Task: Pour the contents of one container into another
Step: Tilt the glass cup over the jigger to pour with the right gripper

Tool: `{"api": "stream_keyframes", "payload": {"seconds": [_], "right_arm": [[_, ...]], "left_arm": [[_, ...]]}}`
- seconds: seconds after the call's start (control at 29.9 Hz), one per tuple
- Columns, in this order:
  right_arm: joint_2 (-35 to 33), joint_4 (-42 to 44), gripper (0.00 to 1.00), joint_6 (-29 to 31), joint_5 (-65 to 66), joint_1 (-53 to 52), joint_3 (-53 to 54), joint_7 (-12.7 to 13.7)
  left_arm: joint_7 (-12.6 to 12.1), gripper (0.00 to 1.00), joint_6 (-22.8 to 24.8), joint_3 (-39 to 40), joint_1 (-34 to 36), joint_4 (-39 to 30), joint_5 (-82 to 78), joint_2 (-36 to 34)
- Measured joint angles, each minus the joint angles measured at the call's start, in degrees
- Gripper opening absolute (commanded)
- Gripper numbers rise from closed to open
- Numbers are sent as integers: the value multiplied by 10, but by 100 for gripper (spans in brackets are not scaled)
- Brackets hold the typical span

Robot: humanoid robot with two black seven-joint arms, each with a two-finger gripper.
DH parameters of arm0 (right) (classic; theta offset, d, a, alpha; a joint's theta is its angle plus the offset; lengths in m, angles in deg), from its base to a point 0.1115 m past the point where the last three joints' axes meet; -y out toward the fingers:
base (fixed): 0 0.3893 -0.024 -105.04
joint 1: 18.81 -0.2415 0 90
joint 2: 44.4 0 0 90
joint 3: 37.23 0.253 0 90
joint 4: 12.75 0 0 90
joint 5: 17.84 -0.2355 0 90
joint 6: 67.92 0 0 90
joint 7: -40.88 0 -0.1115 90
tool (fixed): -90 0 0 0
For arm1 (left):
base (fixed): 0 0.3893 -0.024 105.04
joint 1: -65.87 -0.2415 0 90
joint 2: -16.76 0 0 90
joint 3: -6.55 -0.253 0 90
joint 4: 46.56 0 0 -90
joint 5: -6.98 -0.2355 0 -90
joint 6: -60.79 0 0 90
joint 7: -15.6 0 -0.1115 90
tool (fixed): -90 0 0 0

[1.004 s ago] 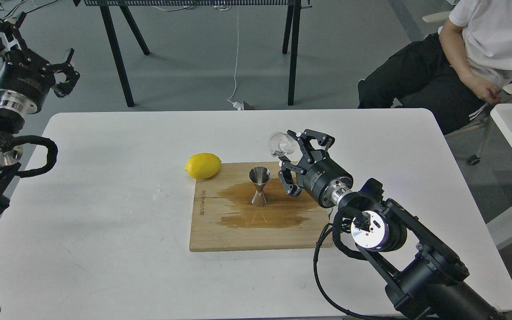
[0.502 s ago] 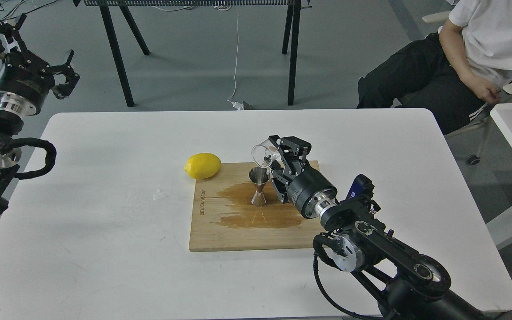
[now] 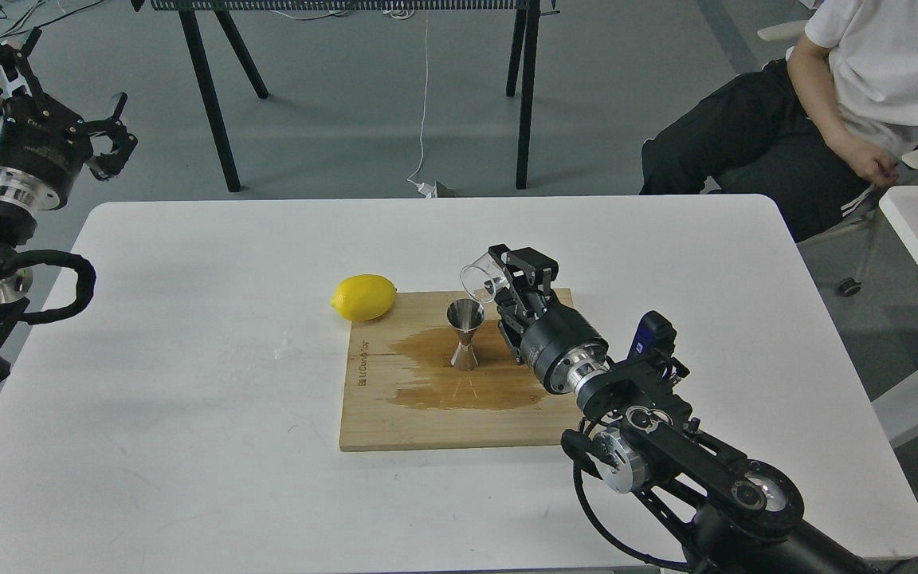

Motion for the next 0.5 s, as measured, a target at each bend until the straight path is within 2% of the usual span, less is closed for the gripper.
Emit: {"api": "stream_keyframes", "payload": {"seconds": [0.5], "right_arm": [[3, 38, 42, -2, 23, -28, -31, -16]], "left_arm": [[0, 100, 7, 0, 0, 10, 0, 0]]}}
